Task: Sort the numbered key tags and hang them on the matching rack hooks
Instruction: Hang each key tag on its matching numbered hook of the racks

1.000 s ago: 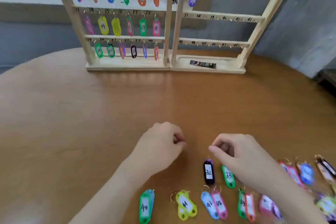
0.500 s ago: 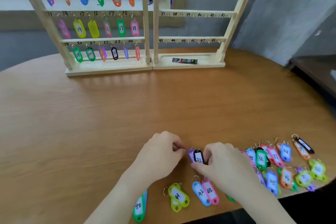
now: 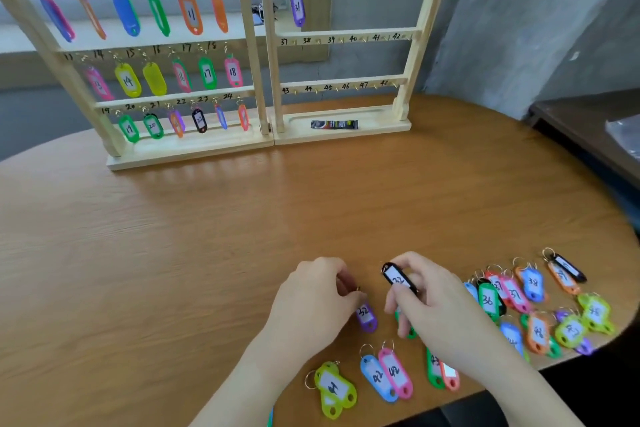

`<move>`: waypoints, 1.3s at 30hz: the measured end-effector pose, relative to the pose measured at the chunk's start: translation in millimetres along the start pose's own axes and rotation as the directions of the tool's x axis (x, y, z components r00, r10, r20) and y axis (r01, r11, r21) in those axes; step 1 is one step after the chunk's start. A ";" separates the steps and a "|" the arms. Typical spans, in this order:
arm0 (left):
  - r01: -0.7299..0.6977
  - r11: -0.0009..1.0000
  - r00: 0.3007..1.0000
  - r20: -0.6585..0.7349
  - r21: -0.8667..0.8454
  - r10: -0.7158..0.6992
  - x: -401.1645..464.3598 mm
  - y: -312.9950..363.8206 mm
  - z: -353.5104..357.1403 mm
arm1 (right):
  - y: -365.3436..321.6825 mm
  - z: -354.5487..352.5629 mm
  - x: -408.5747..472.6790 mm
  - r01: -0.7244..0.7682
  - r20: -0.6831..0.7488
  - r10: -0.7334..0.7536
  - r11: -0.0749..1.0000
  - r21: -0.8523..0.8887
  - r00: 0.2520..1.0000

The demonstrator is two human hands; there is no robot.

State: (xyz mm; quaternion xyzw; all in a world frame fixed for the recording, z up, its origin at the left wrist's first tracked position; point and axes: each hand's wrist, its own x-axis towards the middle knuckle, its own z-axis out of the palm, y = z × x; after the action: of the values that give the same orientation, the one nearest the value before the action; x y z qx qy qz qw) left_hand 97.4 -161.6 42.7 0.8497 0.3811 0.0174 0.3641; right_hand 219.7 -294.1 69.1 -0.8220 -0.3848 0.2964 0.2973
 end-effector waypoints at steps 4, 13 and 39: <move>-0.033 0.998 0.999 -0.009 0.061 0.034 2.5 3.0 1.8 | 1.1 -6.8 0.7 -0.063 0.010 0.063 0.982 0.176 0.998; -0.138 0.979 0.990 -0.056 -0.148 0.131 20.0 4.4 -26.1 | -5.6 -15.3 6.8 -0.012 -0.023 0.025 0.898 0.440 0.999; -0.462 0.878 0.757 -0.573 -0.128 0.315 132.1 101.1 -160.9 | -117.4 -136.3 139.8 0.342 -0.270 -0.260 0.882 0.325 0.927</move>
State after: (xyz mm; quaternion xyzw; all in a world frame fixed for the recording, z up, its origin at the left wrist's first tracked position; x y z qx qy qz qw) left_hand 205.8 -21.9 192.0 0.8152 0.2751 0.3798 0.3399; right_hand 337.6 -154.7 205.3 -0.7092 -0.4112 0.2205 0.5286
